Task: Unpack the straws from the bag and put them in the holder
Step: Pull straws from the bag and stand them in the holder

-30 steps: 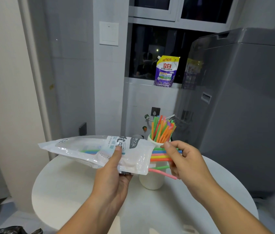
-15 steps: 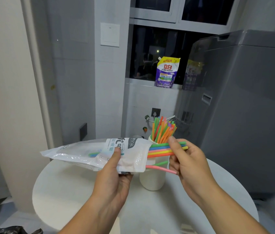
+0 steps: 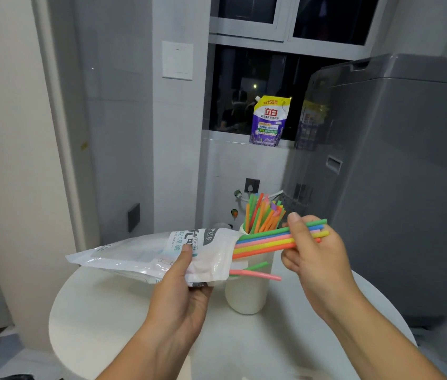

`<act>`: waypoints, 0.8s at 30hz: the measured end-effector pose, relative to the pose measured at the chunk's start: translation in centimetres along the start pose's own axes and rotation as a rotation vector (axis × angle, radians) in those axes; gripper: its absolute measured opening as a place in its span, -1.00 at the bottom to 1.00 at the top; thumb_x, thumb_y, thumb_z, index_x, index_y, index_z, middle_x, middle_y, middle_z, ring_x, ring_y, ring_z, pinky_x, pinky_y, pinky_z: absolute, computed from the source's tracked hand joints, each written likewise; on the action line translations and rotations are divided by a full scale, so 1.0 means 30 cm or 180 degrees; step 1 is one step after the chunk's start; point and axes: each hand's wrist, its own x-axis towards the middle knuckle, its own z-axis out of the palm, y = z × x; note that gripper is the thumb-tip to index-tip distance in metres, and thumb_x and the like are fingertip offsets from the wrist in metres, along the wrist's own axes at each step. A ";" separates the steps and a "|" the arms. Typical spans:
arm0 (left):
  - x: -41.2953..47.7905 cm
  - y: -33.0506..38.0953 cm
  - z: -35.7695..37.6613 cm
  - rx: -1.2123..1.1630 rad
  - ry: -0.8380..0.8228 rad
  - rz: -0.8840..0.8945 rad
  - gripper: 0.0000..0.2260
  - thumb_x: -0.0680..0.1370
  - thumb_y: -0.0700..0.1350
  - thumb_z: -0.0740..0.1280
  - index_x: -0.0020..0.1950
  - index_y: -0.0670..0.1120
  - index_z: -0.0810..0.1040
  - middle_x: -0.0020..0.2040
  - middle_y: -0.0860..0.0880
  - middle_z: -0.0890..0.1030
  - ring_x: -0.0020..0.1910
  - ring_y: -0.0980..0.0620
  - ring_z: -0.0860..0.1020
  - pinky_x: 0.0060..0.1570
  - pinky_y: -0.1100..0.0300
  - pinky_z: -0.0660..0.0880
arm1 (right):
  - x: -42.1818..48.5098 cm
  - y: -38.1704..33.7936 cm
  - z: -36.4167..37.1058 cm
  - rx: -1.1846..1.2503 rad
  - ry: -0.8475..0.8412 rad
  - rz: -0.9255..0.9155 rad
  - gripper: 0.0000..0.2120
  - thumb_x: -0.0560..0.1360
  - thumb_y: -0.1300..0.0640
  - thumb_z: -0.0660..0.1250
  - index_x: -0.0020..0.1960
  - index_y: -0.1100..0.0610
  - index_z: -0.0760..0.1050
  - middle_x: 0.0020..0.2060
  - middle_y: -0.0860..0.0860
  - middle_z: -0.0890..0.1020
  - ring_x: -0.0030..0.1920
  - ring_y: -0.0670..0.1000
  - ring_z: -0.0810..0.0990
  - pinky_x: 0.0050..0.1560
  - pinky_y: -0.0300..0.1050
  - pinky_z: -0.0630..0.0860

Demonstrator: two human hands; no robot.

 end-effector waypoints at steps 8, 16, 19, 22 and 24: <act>0.023 0.035 -0.006 -0.0143 0.0182 0.0054 -0.67 0.64 -0.20 0.36 0.41 -0.20 0.52 0.13 -0.12 0.72 -0.04 -0.01 0.70 -0.39 0.20 0.64 | 0.080 -0.107 -0.107 -0.0113 -0.0006 -0.0311 -0.72 0.66 0.14 0.25 -0.08 0.36 0.40 -0.42 0.03 0.13 -0.55 -0.07 0.09 -0.50 -0.17 0.03; 0.039 0.047 -0.011 -0.0262 0.0240 0.0150 -0.65 0.66 -0.20 0.33 0.45 -0.19 0.50 0.16 -0.10 0.71 -0.03 0.02 0.70 -0.41 0.22 0.63 | 0.128 -0.224 -0.168 -0.0265 -0.0053 -0.0434 -0.76 0.66 0.12 0.24 -0.15 0.21 0.44 -0.52 -0.05 0.25 -0.55 -0.08 0.13 -0.43 -0.07 0.03; 0.046 0.051 -0.012 -0.0320 0.0257 0.0190 -0.66 0.67 -0.21 0.33 0.45 -0.18 0.51 0.16 -0.10 0.72 0.00 0.00 0.71 -0.38 0.18 0.65 | 0.146 -0.266 -0.194 -0.0226 -0.0022 -0.0483 -0.75 0.66 0.12 0.25 -0.17 0.19 0.44 -0.53 -0.07 0.26 -0.55 -0.09 0.13 -0.47 -0.14 0.06; 0.045 0.047 -0.014 -0.0317 0.0263 0.0165 -0.66 0.66 -0.21 0.33 0.44 -0.19 0.51 0.16 -0.11 0.72 0.02 -0.01 0.71 -0.35 0.16 0.68 | 0.167 -0.306 -0.229 -0.0289 0.0004 -0.0560 -0.74 0.65 0.10 0.26 -0.19 0.17 0.43 -0.52 -0.08 0.27 -0.55 -0.10 0.15 -0.51 -0.21 0.11; 0.047 0.041 -0.016 -0.0313 0.0263 0.0154 -0.67 0.66 -0.21 0.33 0.44 -0.20 0.52 0.16 -0.11 0.72 0.03 -0.01 0.70 -0.30 0.14 0.70 | 0.189 -0.336 -0.251 -0.0311 0.0022 -0.0662 -0.73 0.66 0.09 0.26 -0.20 0.15 0.42 -0.53 -0.09 0.28 -0.56 -0.11 0.16 -0.54 -0.25 0.14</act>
